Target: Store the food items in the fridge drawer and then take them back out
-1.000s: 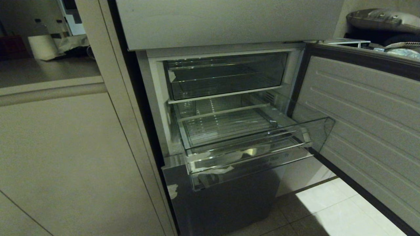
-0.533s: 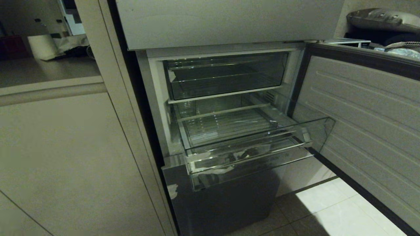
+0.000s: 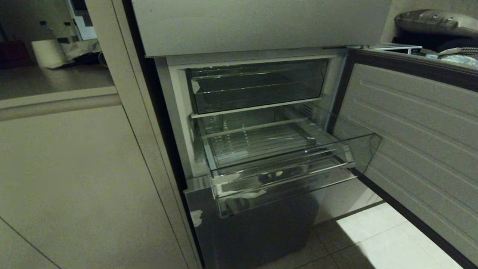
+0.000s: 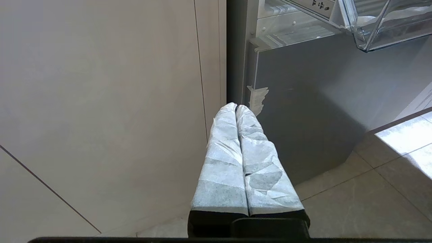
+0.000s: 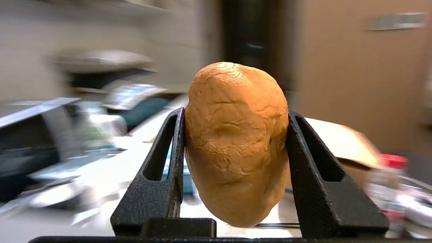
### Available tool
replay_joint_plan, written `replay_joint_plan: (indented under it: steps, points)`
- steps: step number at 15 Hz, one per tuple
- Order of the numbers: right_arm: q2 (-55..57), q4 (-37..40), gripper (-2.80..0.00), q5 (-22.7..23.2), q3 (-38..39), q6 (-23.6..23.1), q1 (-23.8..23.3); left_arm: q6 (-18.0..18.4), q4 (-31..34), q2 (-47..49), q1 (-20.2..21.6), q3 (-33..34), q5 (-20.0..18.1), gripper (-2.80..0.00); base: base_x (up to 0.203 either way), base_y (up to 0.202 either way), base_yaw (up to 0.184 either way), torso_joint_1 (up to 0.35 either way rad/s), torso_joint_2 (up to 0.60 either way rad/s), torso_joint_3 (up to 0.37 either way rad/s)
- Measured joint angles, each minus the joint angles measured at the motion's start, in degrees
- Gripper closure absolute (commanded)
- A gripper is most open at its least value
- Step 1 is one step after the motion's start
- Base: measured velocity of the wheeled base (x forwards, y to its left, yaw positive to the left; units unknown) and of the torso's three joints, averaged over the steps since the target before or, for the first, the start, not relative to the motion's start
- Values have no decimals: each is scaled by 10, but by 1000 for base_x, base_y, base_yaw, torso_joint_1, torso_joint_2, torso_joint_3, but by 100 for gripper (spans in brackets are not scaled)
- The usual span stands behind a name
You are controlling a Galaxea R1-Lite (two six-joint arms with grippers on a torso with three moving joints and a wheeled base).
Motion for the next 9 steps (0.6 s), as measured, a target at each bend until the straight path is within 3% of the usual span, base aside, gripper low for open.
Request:
replay_joint_plan:
  steps: [3, 6, 9]
  points:
    - [88, -23, 0, 63, -3, 41, -144, 0, 0, 0, 0, 0, 0, 0, 0, 0, 0, 0, 0, 0]
    - [184, -43, 0, 77, -4, 57, -227, 0, 0, 0, 0, 0, 0, 0, 0, 0, 0, 0, 0, 0]
    - [275, -62, 0, 83, -8, 69, -282, 0, 0, 0, 0, 0, 0, 0, 0, 0, 0, 0, 0, 0]
